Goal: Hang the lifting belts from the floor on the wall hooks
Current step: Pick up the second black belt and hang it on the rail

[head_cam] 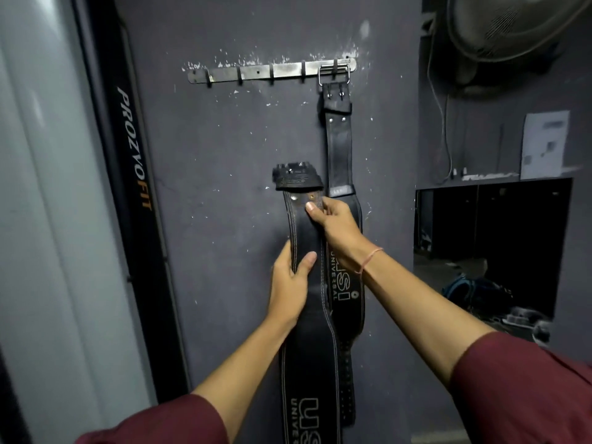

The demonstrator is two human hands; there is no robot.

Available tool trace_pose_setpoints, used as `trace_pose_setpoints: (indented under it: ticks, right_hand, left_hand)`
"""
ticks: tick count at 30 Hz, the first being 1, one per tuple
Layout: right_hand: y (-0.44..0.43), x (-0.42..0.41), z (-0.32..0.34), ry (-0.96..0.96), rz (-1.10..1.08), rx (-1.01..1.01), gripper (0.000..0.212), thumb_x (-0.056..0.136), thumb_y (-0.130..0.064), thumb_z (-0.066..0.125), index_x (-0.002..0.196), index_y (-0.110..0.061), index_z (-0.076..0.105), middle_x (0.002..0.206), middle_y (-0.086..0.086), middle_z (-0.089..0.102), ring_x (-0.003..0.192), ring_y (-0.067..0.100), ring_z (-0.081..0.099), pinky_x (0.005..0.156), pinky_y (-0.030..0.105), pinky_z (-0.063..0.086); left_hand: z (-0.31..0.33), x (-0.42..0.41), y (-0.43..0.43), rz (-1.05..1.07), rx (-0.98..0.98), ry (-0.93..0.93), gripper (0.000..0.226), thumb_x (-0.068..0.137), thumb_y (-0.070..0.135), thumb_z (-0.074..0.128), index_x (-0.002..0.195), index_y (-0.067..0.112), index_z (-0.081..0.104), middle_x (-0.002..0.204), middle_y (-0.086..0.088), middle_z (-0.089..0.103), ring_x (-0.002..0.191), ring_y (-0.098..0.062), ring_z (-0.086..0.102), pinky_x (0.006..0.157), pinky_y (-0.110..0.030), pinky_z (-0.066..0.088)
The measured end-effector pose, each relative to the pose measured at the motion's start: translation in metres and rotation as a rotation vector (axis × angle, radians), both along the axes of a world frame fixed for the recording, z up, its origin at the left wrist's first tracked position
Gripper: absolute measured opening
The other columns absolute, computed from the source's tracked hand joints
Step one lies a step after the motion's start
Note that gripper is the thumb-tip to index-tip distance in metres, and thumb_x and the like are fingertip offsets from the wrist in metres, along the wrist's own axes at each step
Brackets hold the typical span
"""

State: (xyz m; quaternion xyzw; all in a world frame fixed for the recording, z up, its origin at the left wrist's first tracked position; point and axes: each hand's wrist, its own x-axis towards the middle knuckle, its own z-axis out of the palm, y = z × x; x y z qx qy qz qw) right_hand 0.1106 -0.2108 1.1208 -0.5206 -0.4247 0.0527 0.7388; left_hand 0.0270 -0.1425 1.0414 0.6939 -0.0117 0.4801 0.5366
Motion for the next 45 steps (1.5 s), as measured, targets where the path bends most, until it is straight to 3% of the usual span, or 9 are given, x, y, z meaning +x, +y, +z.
trace_pose_setpoints:
  ticks: [7, 11, 19, 24, 27, 30, 36, 40, 45]
  right_hand:
    - [-0.013, -0.005, -0.026, -0.132, -0.007, -0.100, 0.014, 0.101, -0.007, 0.050, 0.096, -0.004, 0.062, 0.079, -0.003, 0.061, 0.066, -0.005, 0.056, 0.065, 0.014, 0.048]
    - [-0.021, -0.013, -0.068, 0.006, 0.189, -0.160, 0.025, 0.090, 0.002, 0.065, 0.114, 0.006, 0.064, 0.102, 0.011, 0.073, 0.092, 0.018, 0.070, 0.082, 0.026, 0.057]
    - [-0.027, -0.008, -0.076, 0.114, 0.145, -0.075, 0.029, 0.080, 0.008, 0.073, 0.108, 0.003, 0.068, 0.100, 0.015, 0.075, 0.092, 0.026, 0.072, 0.085, 0.038, 0.059]
    - [-0.026, -0.004, -0.104, 0.204, 0.108, -0.134, 0.036, 0.080, 0.006, 0.074, 0.115, 0.003, 0.065, 0.109, 0.016, 0.075, 0.104, 0.035, 0.071, 0.096, 0.048, 0.055]
    - [-0.017, -0.002, -0.101, 0.207, 0.011, -0.088, 0.033, 0.077, 0.005, 0.076, 0.109, 0.001, 0.068, 0.104, 0.016, 0.076, 0.101, 0.035, 0.072, 0.095, 0.053, 0.055]
    - [-0.011, 0.002, -0.086, 0.170, -0.042, -0.063, 0.029, 0.076, 0.004, 0.078, 0.103, -0.005, 0.071, 0.100, 0.012, 0.078, 0.098, 0.033, 0.073, 0.094, 0.052, 0.055]
    - [-0.014, 0.012, -0.047, 0.121, -0.024, 0.014, 0.023, 0.080, 0.010, 0.071, 0.100, -0.001, 0.070, 0.095, 0.016, 0.076, 0.084, 0.031, 0.073, 0.077, 0.040, 0.062]
    - [-0.017, 0.014, -0.034, 0.062, -0.014, 0.017, 0.028, 0.080, 0.002, 0.076, 0.107, 0.004, 0.068, 0.102, 0.022, 0.075, 0.090, 0.032, 0.073, 0.081, 0.042, 0.062]
    - [-0.029, 0.014, -0.073, 0.140, 0.118, -0.087, 0.024, 0.081, 0.002, 0.074, 0.105, -0.003, 0.069, 0.099, 0.017, 0.076, 0.086, 0.028, 0.074, 0.079, 0.038, 0.061]
  left_hand:
    - [0.051, 0.011, 0.004, 0.071, -0.071, -0.127, 0.026, 0.096, 0.003, 0.060, 0.121, -0.002, 0.062, 0.117, -0.014, 0.071, 0.109, -0.019, 0.068, 0.100, -0.034, 0.052]
    - [0.091, 0.018, 0.014, 0.110, -0.051, -0.171, 0.026, 0.096, 0.009, 0.061, 0.119, 0.000, 0.063, 0.116, -0.013, 0.071, 0.109, -0.023, 0.067, 0.103, -0.040, 0.051]
    - [0.117, 0.025, 0.005, 0.096, 0.075, -0.157, 0.022, 0.096, 0.010, 0.062, 0.115, 0.000, 0.065, 0.111, -0.010, 0.073, 0.098, -0.013, 0.067, 0.094, -0.027, 0.052]
    - [0.119, 0.034, 0.014, 0.149, 0.076, -0.092, 0.034, 0.094, 0.025, 0.065, 0.120, 0.003, 0.063, 0.117, -0.008, 0.071, 0.111, -0.022, 0.067, 0.102, -0.043, 0.051]
    - [0.118, 0.038, 0.021, 0.123, 0.077, -0.042, 0.023, 0.093, 0.030, 0.067, 0.106, 0.011, 0.065, 0.102, -0.005, 0.074, 0.098, -0.022, 0.070, 0.095, -0.047, 0.055]
    - [0.114, 0.043, 0.034, 0.013, 0.073, 0.047, 0.038, 0.082, 0.045, 0.076, 0.103, 0.015, 0.068, 0.099, -0.012, 0.076, 0.094, -0.034, 0.073, 0.089, -0.056, 0.057]
    - [0.085, 0.035, 0.040, -0.073, 0.133, 0.114, 0.042, 0.083, 0.018, 0.080, 0.119, 0.005, 0.062, 0.112, -0.010, 0.074, 0.105, -0.022, 0.071, 0.094, -0.038, 0.056]
    - [0.085, 0.042, 0.041, -0.047, 0.013, -0.009, 0.035, 0.080, 0.013, 0.081, 0.109, -0.002, 0.066, 0.105, -0.019, 0.075, 0.100, -0.037, 0.071, 0.091, -0.052, 0.057]
    - [0.108, 0.051, 0.043, -0.019, -0.008, -0.043, 0.031, 0.075, 0.014, 0.085, 0.101, 0.013, 0.067, 0.100, -0.005, 0.076, 0.095, -0.021, 0.073, 0.094, -0.040, 0.057]
